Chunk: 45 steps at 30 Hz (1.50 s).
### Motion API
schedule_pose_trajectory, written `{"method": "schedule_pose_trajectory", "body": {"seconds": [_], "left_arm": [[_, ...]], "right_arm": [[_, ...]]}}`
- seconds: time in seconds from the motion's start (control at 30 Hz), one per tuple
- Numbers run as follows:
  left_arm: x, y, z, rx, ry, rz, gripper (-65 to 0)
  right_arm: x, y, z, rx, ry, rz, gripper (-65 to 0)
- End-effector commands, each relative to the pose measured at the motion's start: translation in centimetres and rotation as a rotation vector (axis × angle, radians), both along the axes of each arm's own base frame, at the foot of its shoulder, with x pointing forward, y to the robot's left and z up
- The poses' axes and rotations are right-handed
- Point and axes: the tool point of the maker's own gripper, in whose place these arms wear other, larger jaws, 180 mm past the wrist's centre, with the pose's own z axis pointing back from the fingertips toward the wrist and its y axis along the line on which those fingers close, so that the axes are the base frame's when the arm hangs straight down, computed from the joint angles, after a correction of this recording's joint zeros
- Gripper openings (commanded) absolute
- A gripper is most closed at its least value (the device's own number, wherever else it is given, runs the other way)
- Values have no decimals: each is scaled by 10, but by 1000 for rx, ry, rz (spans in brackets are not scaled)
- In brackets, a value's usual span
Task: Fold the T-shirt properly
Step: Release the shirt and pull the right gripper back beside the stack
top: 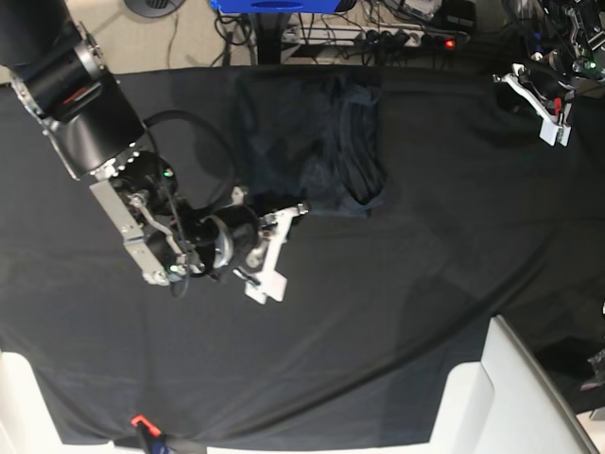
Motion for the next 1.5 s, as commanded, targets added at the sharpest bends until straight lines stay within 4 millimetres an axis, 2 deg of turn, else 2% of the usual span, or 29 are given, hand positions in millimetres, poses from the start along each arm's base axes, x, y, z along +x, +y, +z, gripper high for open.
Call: {"method": "schedule_pose_trajectory", "body": {"seconds": [0.0, 0.1, 0.2, 0.4, 0.5, 0.63, 0.73, 0.8, 0.87, 1.0, 1.1, 1.3, 1.47], "left_arm": [[4, 8, 8, 20, -17, -13, -650], [3, 10, 7, 38, -4, -24, -650], [-4, 12, 0, 96, 50, -66, -650], [3, 11, -4, 126, 59, -79, -650], [9, 10, -3, 126, 49, -79, -650], [9, 10, -3, 126, 51, -83, -650], [10, 9, -3, 125, 49, -84, -650], [10, 9, -3, 125, 49, -84, -650], [13, 9, -2, 126, 43, -86, -650], [14, 9, -2, 130, 43, -87, -650], [14, 9, -2, 131, 44, -88, -650], [15, 8, -2, 125, 39, -86, -650], [15, 9, -2, 129, 42, -87, -650]], "right_arm": [[11, 3, 12, 31, -29, -8, -602], [3, 0, 5, 25, -9, -10, -605], [-4, -14, -5, 2, 10, -22, -605], [-15, -30, -19, -18, 37, -49, -606], [-13, -52, -23, -24, 54, -118, -606], [-20, -70, -30, -36, 83, -160, -606], [-25, -73, -34, -36, 92, -173, -606], [-27, -73, -35, -36, 97, -172, -606], [-25, -67, -27, -18, 73, -162, -606], [-27, -45, 4, 39, -2, -98, -606], [-30, -30, 15, 51, 24, -118, -606], [-29, -6, 9, 72, 90, -147, -606], [-28, -13, -6, 56, 111, -189, -606]]}}
